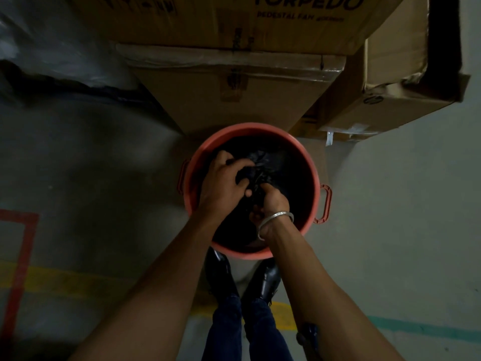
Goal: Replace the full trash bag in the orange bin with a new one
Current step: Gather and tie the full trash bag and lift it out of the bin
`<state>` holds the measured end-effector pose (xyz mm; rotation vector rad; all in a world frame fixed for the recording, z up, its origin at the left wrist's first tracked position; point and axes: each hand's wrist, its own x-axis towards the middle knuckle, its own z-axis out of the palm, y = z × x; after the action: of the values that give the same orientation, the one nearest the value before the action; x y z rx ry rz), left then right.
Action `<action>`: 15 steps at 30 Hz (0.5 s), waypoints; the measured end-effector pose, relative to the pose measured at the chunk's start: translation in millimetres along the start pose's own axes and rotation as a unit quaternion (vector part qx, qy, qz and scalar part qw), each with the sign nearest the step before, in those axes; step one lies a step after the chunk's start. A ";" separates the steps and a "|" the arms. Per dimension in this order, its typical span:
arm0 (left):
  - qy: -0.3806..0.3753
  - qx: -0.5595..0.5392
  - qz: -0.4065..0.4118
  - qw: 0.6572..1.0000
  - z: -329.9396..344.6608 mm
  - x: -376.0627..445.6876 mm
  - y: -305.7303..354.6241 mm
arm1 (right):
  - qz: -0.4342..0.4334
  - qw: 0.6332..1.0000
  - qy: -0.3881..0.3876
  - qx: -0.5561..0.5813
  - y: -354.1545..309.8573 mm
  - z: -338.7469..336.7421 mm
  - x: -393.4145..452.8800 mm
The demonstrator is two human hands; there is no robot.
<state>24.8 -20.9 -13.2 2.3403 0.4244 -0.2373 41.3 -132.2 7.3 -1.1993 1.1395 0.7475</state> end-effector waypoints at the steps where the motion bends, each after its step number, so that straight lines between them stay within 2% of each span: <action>1: 0.016 0.003 -0.008 1.000 1.3 -2.5 3.5 | -0.010 0.999 0.019 0.025 -0.4 2.1 1.0; 3: 0.041 -0.020 -0.037 0.998 3.8 -6.0 13.5 | -0.082 0.994 0.072 0.024 2.4 5.5 4.7; 5: 0.058 -0.081 -0.115 0.988 5.1 -5.8 21.7 | -0.180 0.974 0.130 -0.046 8.1 6.3 8.4; 6: 0.053 -0.110 -0.158 0.980 6.2 -3.9 23.0 | -0.209 0.967 0.135 -0.057 10.3 5.8 8.2; 9: 0.000 -0.223 -0.260 0.940 10.8 0.2 22.0 | -0.208 0.970 0.115 -0.054 14.6 2.7 11.2; 11: -0.005 -0.260 -0.297 0.919 10.7 2.1 19.5 | -0.215 0.968 0.089 -0.092 18.3 -0.9 13.2; 15: 0.011 -0.250 -0.321 0.913 8.9 5.3 13.1 | -0.249 0.959 0.028 -0.134 26.0 -7.6 8.4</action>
<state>34.1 -34.7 -12.7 1.6416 1.1230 -0.3601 18.0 -134.0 -8.7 -1.6637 0.7412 0.4881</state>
